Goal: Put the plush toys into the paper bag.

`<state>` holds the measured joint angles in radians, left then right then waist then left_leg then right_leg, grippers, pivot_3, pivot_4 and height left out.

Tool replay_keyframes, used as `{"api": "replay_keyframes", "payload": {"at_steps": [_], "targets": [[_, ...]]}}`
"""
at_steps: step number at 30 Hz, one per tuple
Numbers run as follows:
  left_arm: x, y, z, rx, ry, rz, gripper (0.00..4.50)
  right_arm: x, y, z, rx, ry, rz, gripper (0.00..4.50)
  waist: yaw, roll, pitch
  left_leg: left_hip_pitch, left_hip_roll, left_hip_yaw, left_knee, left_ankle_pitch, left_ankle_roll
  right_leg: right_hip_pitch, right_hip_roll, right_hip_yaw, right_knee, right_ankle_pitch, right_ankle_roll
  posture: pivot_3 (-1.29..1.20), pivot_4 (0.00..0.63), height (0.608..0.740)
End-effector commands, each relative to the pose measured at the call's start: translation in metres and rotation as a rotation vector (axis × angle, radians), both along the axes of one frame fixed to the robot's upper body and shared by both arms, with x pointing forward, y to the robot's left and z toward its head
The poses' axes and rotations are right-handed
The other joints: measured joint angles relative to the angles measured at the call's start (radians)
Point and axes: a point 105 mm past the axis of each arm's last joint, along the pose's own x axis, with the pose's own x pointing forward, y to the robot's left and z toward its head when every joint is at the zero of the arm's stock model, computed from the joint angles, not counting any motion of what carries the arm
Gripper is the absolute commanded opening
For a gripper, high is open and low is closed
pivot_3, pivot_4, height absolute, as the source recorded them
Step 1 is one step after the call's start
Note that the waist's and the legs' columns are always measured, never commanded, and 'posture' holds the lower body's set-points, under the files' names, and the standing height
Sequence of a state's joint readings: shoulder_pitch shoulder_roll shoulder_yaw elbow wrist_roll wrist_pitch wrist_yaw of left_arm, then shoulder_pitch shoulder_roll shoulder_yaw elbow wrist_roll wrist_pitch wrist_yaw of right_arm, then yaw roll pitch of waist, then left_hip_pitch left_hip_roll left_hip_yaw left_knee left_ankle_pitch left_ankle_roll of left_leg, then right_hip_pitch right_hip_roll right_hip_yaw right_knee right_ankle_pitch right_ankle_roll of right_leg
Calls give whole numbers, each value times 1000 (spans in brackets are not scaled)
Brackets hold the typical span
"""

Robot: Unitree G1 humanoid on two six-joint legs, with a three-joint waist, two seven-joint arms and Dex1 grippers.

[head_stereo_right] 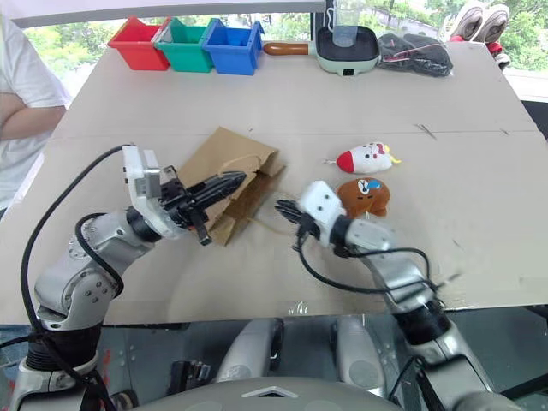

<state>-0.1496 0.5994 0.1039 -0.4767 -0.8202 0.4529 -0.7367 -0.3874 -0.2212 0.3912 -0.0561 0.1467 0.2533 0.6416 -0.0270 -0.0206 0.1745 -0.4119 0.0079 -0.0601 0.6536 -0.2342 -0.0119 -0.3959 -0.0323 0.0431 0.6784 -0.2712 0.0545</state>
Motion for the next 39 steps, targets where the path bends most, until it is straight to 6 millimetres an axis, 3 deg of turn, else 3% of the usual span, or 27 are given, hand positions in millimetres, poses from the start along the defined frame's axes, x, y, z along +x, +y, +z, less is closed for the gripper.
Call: {"api": "replay_keyframes", "payload": {"at_steps": [1,6,10,19,22,27,30,33,39], "targets": [[-11,-11,14,-36,-30,-50,0,9,14,-3,-5,-15,34,27,0,0,0,0,0,0,0,0,0,0,0,0,0,0,0,0,150,740],[-9,-9,28,-74,-57,-27,0,18,37,-12,-4,28,68,27,-1,0,0,0,0,0,0,0,-1,0,0,0,0,0,0,0,150,740],[1,5,45,-109,-103,55,0,22,48,-27,-22,68,53,27,-8,0,0,0,0,-1,0,1,-1,0,1,-1,0,0,0,0,150,740],[28,41,81,-99,-235,277,0,33,58,-52,-119,121,-121,27,-16,-1,-1,4,0,-1,-1,1,-2,1,2,1,2,0,0,0,150,740],[35,52,84,-65,-250,347,0,38,59,-56,-202,104,-197,27,-17,-1,-1,16,0,0,-6,1,-3,10,3,3,2,0,-1,0,150,740],[44,70,91,-21,-302,450,0,53,56,-52,-248,89,-295,27,-16,-1,-1,17,0,0,-6,2,-3,11,3,2,2,0,-1,0,150,740],[51,77,106,-25,-356,487,0,67,51,-45,-250,69,-340,27,-11,-1,-1,17,0,0,-5,2,-3,12,3,2,2,0,-1,0,150,740],[53,74,112,-25,-383,475,0,72,51,-35,-203,62,-331,27,-8,-1,-1,16,0,-2,-5,2,-4,13,3,0,0,0,-1,0,150,740],[49,54,97,29,-392,402,0,65,56,-8,-68,21,-249,27,-12,-1,-1,13,-1,-2,-7,2,-4,10,1,1,-1,0,-1,0,150,740]]}}
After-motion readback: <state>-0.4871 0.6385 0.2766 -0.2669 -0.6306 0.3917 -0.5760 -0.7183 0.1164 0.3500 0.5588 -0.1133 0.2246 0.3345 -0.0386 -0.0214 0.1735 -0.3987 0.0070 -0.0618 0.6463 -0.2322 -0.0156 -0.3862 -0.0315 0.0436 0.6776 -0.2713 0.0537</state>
